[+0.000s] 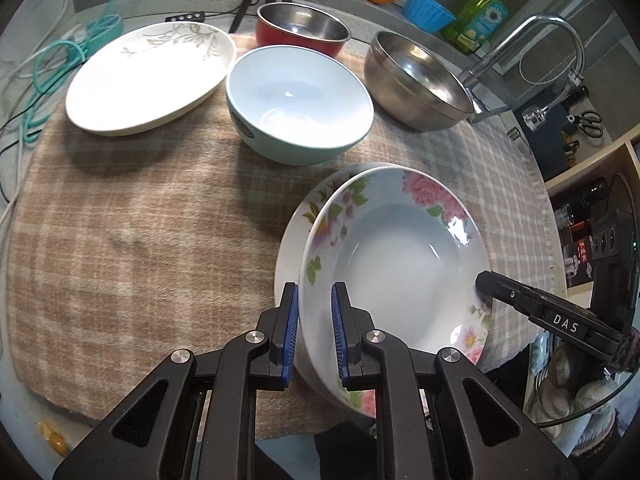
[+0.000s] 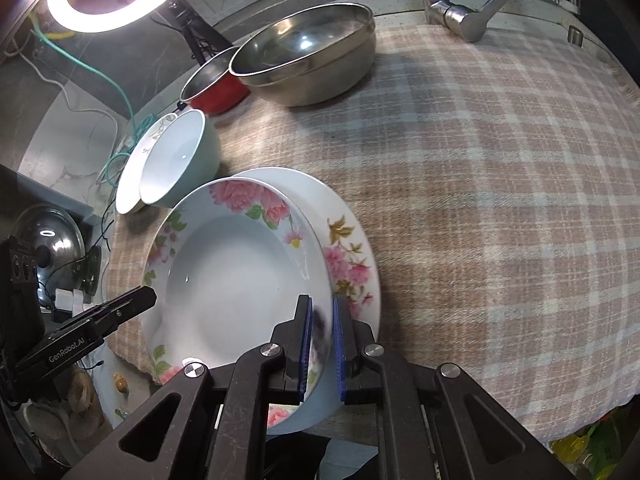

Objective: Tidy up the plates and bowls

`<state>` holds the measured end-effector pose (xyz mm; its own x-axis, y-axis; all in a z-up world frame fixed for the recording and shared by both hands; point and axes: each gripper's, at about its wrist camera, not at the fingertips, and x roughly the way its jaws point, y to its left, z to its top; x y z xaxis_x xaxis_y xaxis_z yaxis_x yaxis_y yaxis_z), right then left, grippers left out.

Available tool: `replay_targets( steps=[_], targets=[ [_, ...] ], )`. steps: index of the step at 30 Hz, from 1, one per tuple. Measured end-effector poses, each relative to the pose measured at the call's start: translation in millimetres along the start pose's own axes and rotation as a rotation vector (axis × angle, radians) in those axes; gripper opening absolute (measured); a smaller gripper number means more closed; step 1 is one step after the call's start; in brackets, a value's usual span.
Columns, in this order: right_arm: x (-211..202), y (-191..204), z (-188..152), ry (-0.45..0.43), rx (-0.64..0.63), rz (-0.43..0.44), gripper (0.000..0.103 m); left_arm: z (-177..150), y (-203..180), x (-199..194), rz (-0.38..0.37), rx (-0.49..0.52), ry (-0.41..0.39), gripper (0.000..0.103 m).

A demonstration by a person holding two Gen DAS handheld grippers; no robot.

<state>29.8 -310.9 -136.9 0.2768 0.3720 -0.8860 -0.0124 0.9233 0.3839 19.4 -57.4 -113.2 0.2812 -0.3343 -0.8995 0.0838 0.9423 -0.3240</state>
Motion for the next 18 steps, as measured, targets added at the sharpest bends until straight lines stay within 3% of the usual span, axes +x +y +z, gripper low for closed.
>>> replay_targets(
  steps=[18],
  targets=[
    [6.4, -2.3, 3.0, 0.001, -0.022, -0.038, 0.01, 1.5, -6.9, 13.2, 0.031, 0.029, 0.02, 0.014]
  ],
)
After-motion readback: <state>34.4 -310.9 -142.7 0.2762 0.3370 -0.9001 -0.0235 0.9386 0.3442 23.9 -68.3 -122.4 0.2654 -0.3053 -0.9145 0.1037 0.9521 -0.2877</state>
